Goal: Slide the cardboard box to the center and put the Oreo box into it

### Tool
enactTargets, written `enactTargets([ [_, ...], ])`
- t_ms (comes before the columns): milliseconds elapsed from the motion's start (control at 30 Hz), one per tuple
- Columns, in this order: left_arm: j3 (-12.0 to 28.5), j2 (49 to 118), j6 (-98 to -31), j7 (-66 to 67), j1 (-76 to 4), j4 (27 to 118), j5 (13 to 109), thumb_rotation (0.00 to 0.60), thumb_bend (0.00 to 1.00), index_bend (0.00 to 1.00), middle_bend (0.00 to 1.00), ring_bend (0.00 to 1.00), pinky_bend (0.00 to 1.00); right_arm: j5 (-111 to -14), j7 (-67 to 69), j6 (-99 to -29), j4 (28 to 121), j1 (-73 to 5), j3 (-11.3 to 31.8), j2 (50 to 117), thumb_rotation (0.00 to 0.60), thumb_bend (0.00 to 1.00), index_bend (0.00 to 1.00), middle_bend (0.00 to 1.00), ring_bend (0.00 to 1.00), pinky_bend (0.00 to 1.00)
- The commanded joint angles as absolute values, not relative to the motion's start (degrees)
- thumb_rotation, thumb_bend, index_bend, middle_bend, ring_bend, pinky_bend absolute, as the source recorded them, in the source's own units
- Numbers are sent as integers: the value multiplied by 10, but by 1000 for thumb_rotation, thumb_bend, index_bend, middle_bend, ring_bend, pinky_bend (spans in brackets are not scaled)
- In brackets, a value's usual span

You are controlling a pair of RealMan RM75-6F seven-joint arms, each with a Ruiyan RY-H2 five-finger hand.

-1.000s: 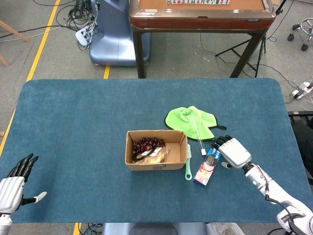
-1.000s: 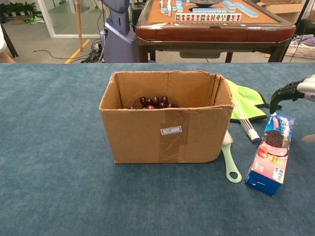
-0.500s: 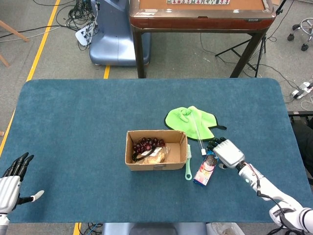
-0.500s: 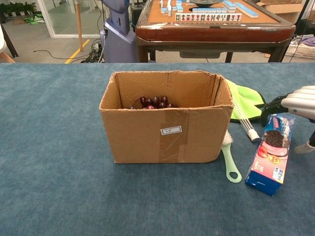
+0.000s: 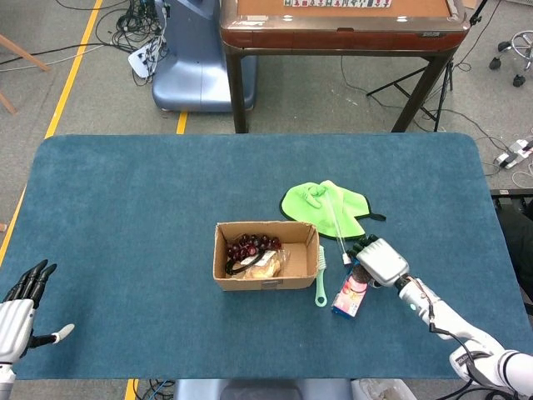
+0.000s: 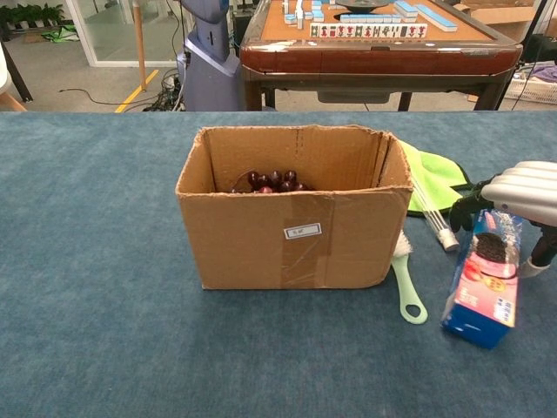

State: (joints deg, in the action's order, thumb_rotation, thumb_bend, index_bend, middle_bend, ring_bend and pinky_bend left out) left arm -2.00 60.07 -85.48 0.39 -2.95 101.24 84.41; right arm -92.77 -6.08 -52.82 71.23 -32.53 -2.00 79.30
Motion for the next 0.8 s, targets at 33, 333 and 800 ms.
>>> enactTargets([
  [33,-19,600,-853,4,-29,1012,843,600,16,0,0,6,137,-925,-72,-533,715,-324,-22,792,600,5,497,564,529,531],
  [333,-16,600,-847,7,-27,1013,841,600,16,0,0,7,137,-930,-96,-574,771,-312,-22,757,600,35,615,672,663,675],
  [800,-9,605,-836,19,-30,1006,836,600,16,0,0,7,137,-901,-51,-625,977,-308,20,605,600,35,616,673,665,723],
])
